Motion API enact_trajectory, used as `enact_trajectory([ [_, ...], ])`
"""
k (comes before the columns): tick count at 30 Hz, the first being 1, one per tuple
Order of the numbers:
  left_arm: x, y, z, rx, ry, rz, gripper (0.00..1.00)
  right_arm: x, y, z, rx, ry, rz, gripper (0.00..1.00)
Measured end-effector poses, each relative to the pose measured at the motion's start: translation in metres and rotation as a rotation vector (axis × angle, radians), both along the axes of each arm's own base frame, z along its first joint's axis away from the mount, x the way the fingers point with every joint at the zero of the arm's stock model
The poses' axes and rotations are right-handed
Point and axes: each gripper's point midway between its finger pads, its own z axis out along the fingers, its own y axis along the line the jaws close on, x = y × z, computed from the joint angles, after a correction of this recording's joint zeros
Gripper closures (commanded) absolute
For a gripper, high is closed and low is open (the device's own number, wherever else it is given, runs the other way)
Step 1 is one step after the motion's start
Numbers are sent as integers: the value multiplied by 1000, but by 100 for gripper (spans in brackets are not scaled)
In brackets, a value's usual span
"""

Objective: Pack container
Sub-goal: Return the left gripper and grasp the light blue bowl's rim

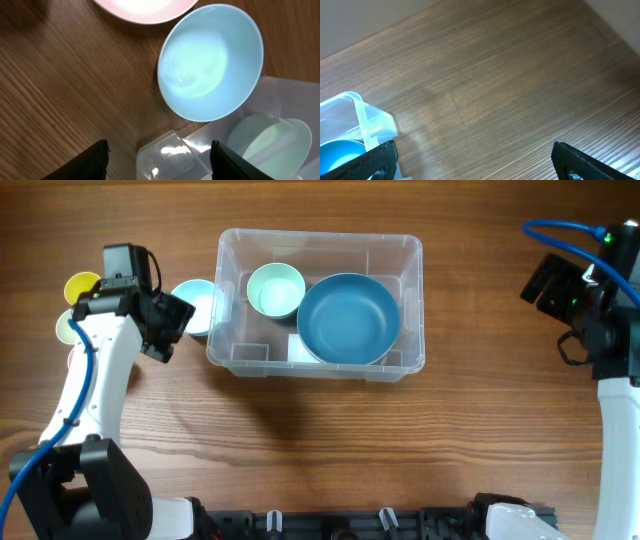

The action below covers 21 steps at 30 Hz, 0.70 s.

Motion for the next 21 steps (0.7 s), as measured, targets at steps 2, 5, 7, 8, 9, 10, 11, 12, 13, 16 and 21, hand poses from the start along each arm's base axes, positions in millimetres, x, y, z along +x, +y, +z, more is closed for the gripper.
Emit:
enact_trajectory([
  [2, 1, 0, -7, -11, -12, 26, 38, 0, 0, 0, 0, 0, 0, 0],
  [5, -4, -2, -20, -28, 0, 61, 41, 0, 0, 0, 0, 0, 0, 0],
  [7, -4, -2, -26, -31, -5, 72, 41, 0, 0, 0, 0, 1, 0, 0],
  [8, -4, -2, -29, -33, -9, 79, 41, 0, 0, 0, 0, 0, 0, 0],
  [9, -2, -1, -31, -34, -19, 83, 40, 0, 0, 0, 0, 0, 0, 0],
  [10, -1, -1, -33, -34, -22, 85, 40, 0, 0, 0, 0, 0, 0, 0],
  [11, 2, -1, -34, -34, -31, 87, 41, 0, 0, 0, 0, 0, 0, 0],
  [12, 4, -1, -35, -35, -39, 88, 41, 0, 0, 0, 0, 0, 0, 0],
  [13, 8, 0, -37, -34, -46, 88, 41, 0, 0, 0, 0, 0, 0, 0],
  [16, 13, 0, -45, -36, -44, 92, 44, 0, 0, 0, 0, 0, 0, 0],
  [21, 17, 1, -64, -42, -18, 105, 68, 0, 0, 0, 0, 0, 0, 0],
])
